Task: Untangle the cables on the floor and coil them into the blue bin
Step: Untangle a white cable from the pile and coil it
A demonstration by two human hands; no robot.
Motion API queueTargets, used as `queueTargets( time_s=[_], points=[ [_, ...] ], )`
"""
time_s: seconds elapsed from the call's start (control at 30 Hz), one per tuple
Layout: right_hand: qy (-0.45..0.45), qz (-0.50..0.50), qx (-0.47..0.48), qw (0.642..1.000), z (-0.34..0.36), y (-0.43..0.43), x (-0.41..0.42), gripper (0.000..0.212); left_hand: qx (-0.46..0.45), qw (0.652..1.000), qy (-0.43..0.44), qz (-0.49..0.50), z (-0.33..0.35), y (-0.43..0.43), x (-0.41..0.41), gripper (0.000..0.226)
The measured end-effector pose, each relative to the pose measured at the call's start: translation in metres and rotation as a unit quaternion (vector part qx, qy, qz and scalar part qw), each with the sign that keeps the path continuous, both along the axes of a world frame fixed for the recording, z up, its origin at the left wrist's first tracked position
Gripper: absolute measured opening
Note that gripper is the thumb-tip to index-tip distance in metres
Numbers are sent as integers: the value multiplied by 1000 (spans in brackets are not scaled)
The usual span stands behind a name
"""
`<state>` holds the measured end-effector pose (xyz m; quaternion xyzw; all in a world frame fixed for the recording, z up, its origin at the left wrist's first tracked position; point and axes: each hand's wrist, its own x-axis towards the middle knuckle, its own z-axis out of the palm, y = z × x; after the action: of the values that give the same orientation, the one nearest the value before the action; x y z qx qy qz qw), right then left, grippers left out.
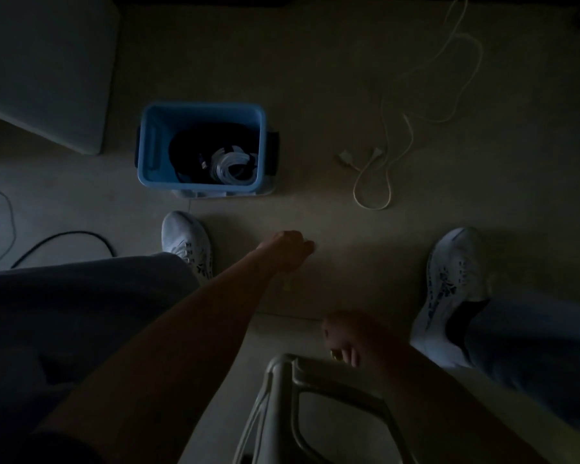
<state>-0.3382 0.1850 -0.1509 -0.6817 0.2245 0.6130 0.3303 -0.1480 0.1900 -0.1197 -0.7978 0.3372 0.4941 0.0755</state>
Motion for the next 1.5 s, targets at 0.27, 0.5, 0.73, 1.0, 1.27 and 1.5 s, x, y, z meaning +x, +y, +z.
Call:
queueTargets(
  time_s=[0.27, 0.5, 0.73, 1.0, 1.27, 1.5],
  points=[
    [-13, -63, 11, 998, -15, 9, -18, 31, -9, 999, 18, 36, 1, -7, -13, 47],
    [-131, -38, -101, 985, -20, -11, -11, 41, -18, 994, 48, 100, -2, -12, -2, 48],
    [-256, -374, -98, 886, 13, -77, 45, 16, -76, 962, 139, 224, 33, -33, 18, 33],
    [-354, -571, -12, 741, 136, -150, 111, 7, -195, 935, 164, 245, 136, -67, 65, 45],
    [-468, -519, 17, 715, 260, -187, 136, 6, -330, 872, 194, 306, 251, -85, 98, 54],
    [-574, -430, -33, 696, 347, -198, 148, 20, -379, 798, 261, 388, 333, -90, 100, 42]
  ],
)
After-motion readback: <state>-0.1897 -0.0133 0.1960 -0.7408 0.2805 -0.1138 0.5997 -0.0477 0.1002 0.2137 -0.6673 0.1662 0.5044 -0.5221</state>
